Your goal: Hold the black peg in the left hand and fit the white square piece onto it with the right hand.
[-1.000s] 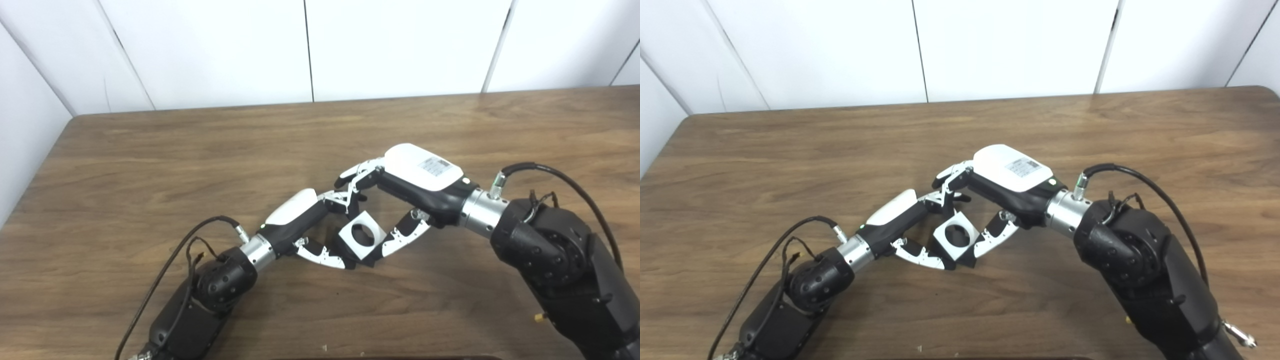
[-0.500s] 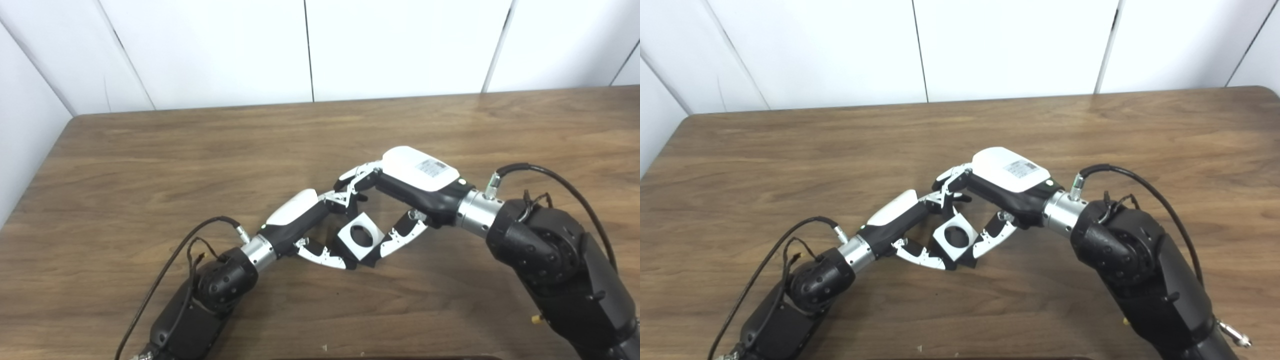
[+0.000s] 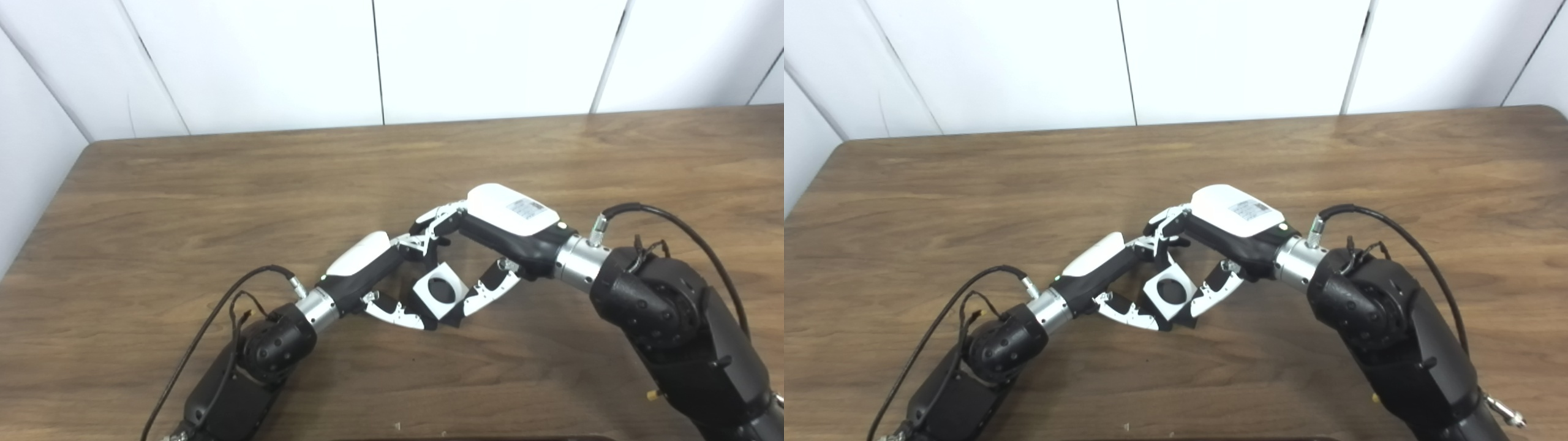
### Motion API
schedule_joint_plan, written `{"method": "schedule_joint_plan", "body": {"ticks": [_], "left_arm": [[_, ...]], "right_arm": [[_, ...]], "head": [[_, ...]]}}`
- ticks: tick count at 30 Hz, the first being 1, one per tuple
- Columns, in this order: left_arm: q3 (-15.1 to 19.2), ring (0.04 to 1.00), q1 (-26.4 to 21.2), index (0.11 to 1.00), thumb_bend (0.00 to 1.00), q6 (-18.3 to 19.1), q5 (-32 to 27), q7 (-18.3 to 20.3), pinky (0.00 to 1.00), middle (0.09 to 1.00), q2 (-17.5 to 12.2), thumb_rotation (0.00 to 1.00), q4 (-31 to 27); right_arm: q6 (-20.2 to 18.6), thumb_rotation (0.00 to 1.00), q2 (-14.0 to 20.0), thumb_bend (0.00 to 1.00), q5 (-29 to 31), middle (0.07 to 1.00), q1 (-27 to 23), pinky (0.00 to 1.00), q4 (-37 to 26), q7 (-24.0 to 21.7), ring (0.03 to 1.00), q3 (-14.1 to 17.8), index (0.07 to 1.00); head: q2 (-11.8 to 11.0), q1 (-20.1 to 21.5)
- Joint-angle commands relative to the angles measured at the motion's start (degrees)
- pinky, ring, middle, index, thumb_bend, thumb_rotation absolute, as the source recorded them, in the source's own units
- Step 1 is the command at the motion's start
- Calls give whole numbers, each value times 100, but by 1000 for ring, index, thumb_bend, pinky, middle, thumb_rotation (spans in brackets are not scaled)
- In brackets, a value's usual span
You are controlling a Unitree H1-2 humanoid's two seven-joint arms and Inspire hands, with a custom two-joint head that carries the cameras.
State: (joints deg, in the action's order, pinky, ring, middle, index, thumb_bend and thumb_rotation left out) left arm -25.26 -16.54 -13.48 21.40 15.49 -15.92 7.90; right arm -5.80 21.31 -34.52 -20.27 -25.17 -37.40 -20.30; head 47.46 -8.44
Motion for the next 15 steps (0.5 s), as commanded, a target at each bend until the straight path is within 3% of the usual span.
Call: {"method": "schedule_joint_plan", "body": {"ticks": [1,15], "left_arm": [[-234,905,202,493,513,256,203,348,918,900,-15,81,108],[-256,901,191,493,514,359,235,366,919,891,13,80,74]], "right_arm": [[98,144,-62,515,15,800,-125,812,-9,151,807,16,480],[205,145,-16,513,-161,804,-228,799,78,5,808,-260,481]], "head": [[9,-7],[56,-38]]}}
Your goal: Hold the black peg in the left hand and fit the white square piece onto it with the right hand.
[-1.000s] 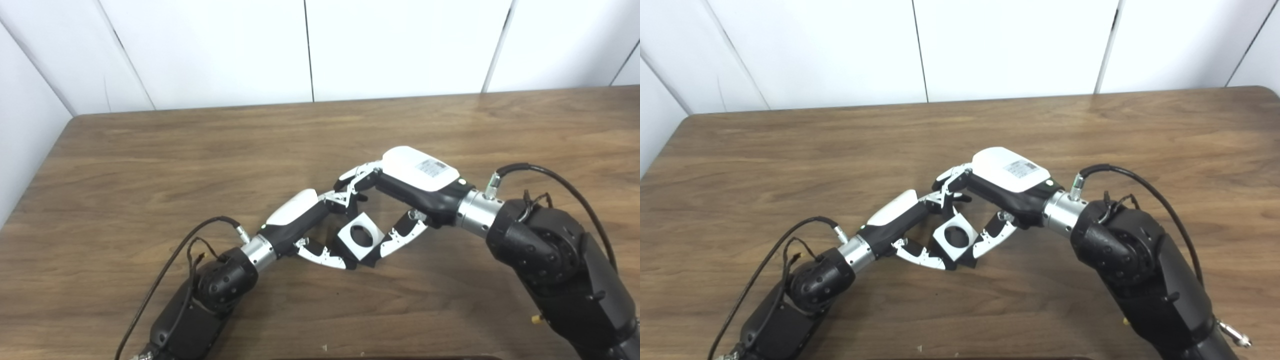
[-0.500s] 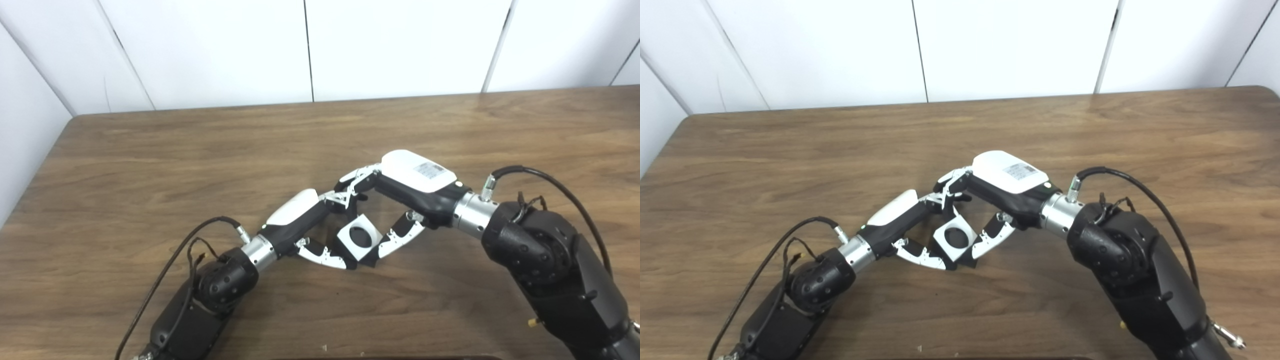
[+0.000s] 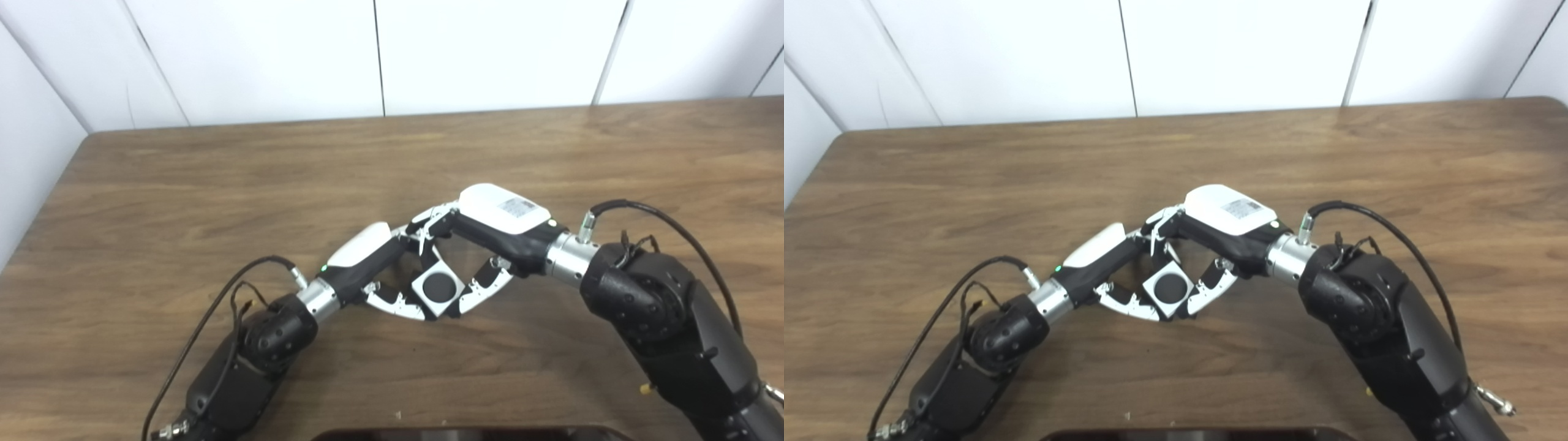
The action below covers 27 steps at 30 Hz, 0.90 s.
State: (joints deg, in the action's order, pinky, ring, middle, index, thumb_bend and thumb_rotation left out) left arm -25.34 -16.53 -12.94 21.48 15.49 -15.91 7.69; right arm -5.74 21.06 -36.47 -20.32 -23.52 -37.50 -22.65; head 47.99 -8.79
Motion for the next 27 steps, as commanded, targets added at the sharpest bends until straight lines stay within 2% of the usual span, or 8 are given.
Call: {"method": "schedule_joint_plan", "body": {"ticks": [1,10,20,22,23,25,27], "left_arm": [[-247,900,190,493,514,294,215,357,918,891,20,80,105],[-235,896,212,493,514,303,214,327,913,895,22,79,96],[-222,893,199,493,514,315,159,346,917,892,35,78,88],[-208,894,196,493,514,348,128,368,916,894,34,76,71],[-204,894,194,493,514,357,121,374,914,894,32,75,67],[-202,892,189,492,514,312,124,358,907,892,27,74,89],[-203,892,183,492,514,303,124,367,907,893,19,74,95]], "right_arm": [[222,145,8,513,16,802,-228,797,-86,14,808,-53,481],[364,144,63,515,-125,799,-270,801,-44,-4,812,-162,480],[414,163,228,516,-695,819,-243,825,-18,-114,820,-188,496],[256,328,261,752,-915,860,-241,820,-80,-292,836,-201,716],[201,369,263,817,-985,872,-238,818,-101,-352,841,-199,777],[94,398,246,911,-1055,909,-205,811,-122,-423,857,-145,879],[29,396,218,946,-1071,927,-177,809,-130,-482,867,-85,923]], "head": [[12,-15],[32,-24],[65,-15],[78,-7],[78,-7],[84,-15],[86,-5]]}}
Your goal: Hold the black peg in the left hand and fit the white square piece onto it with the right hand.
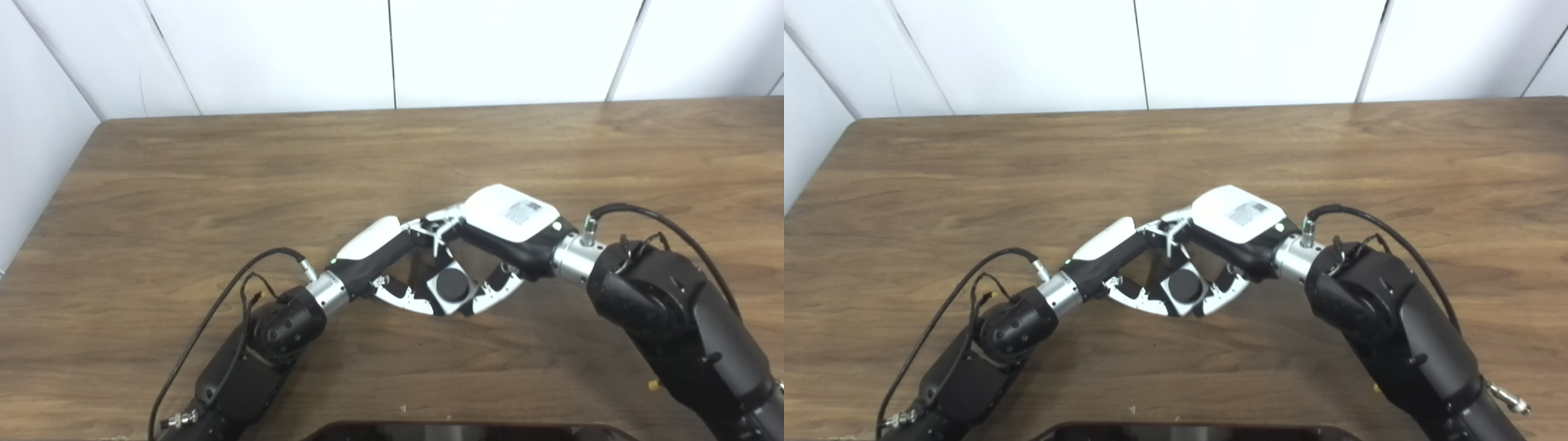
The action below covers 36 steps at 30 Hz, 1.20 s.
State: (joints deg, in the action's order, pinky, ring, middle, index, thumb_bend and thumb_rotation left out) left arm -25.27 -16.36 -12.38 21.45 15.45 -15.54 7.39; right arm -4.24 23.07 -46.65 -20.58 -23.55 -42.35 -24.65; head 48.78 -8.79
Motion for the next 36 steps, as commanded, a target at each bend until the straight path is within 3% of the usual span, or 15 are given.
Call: {"method": "schedule_joint_plan", "body": {"ticks": [1,5,13,26,32,36], "left_arm": [[-212,893,164,493,514,270,128,390,912,894,-24,75,113],[-206,898,164,493,515,317,97,424,920,896,-26,74,98],[-216,896,173,493,515,348,106,435,908,895,-39,74,41],[-223,899,160,492,514,321,77,458,918,899,-86,77,68],[-228,902,159,492,514,359,94,466,914,898,-81,77,39],[-221,901,145,493,514,343,86,460,921,897,-76,76,67]], "right_arm": [[-138,395,7,957,-56,936,-142,812,-129,-21,874,139,943],[-135,389,0,992,-87,952,-125,802,-127,-52,883,192,994],[-171,412,-12,1000,-24,948,-81,803,-128,-14,878,293,1000],[-224,395,-71,977,344,944,-86,794,-148,161,876,808,998],[-236,408,155,961,675,952,-199,784,-253,9,883,1008,985],[-321,322,338,950,853,949,-260,754,-390,-59,876,1200,967]], "head": [[12,-2],[18,0],[36,-18],[13,35],[5,47],[-16,66]]}}
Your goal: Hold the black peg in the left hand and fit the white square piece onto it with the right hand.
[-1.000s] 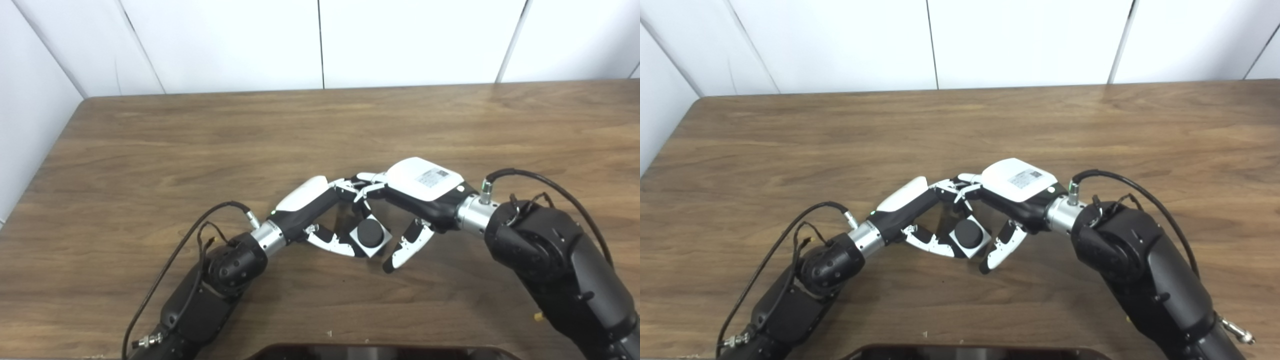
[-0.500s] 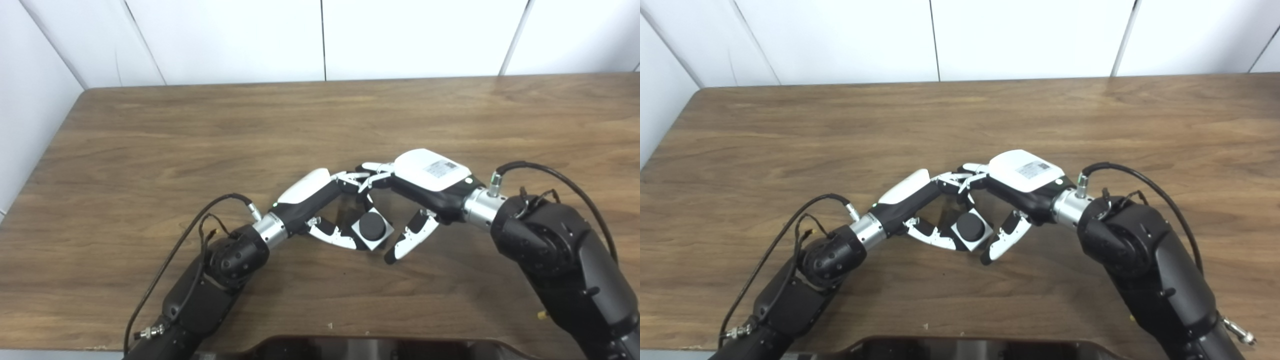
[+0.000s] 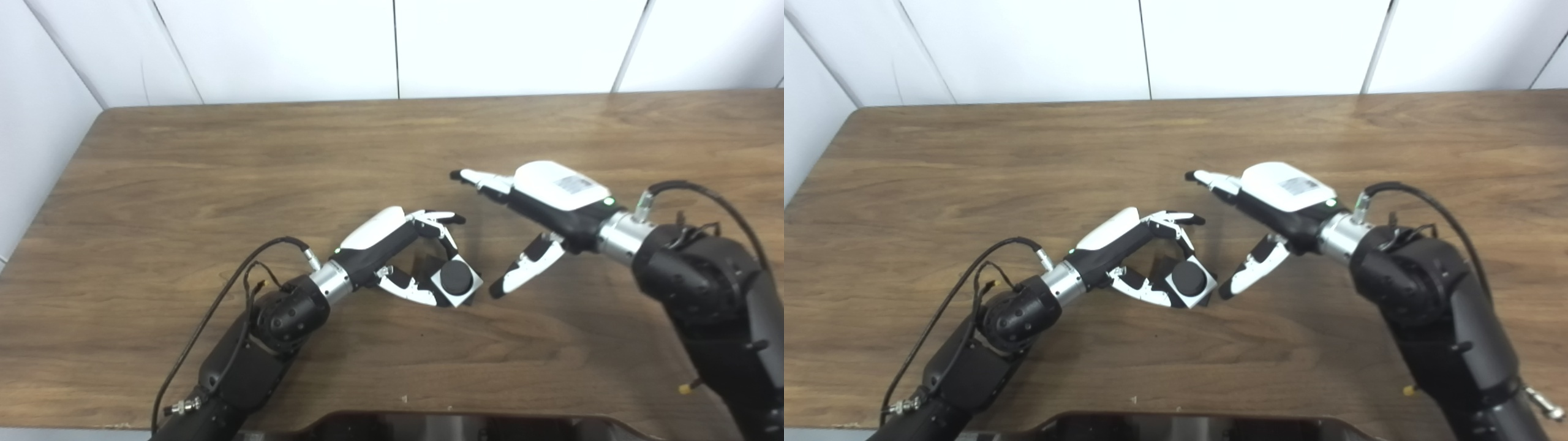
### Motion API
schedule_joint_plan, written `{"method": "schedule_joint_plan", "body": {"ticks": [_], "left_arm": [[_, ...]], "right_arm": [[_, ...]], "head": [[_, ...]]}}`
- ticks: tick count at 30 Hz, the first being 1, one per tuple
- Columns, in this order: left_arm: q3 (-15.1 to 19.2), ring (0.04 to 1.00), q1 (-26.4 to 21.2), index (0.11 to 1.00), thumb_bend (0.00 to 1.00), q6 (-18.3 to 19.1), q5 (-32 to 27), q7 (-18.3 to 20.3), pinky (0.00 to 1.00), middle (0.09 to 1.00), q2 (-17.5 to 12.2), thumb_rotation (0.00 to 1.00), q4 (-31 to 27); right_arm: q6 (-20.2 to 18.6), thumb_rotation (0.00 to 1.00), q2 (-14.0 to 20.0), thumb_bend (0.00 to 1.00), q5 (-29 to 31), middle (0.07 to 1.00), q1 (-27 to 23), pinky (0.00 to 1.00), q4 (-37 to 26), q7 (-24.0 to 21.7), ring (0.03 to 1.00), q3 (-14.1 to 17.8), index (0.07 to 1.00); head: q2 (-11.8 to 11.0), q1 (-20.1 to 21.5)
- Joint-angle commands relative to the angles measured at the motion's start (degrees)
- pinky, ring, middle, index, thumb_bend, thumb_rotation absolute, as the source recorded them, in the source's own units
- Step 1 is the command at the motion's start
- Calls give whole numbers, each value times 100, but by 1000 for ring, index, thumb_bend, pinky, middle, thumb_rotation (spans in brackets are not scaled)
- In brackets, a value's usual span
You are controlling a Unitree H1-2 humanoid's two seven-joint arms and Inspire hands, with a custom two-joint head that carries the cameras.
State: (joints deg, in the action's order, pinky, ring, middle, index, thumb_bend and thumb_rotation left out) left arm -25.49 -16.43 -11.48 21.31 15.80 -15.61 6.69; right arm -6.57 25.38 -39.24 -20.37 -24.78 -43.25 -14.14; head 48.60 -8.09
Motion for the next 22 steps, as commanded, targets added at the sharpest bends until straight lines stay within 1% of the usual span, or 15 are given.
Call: {"method": "schedule_joint_plan", "body": {"ticks": [1,5,11,16,19,20,22], "left_arm": [[-197,902,150,493,514,256,93,426,921,896,-66,76,140],[-193,903,144,493,514,283,87,437,921,897,-65,76,123],[-185,899,143,493,514,285,80,441,912,896,-74,76,114],[-181,899,150,493,514,291,75,449,916,896,-89,76,114],[-176,898,150,493,514,244,81,430,917,894,-102,77,132],[-173,898,147,493,514,224,83,421,916,894,-106,77,148],[-165,896,150,493,514,215,77,407,920,892,-106,76,167]], "right_arm": [[-123,310,149,941,156,949,-295,754,-292,21,876,193,969],[-205,267,273,904,302,940,-303,730,-328,110,869,350,961],[-184,209,353,846,428,919,-261,671,-278,430,842,668,941],[-162,199,337,808,571,907,-163,653,-168,710,816,905,919],[-157,203,328,786,648,898,-103,651,-98,883,817,1006,901],[-144,195,320,780,668,892,-86,644,-72,947,813,1030,893],[-139,168,296,754,712,875,-33,635,-10,1102,804,1083,871]], "head": [[4,-4],[-1,-10],[-3,-8],[-24,13],[-16,54],[7,57],[-17,63]]}}
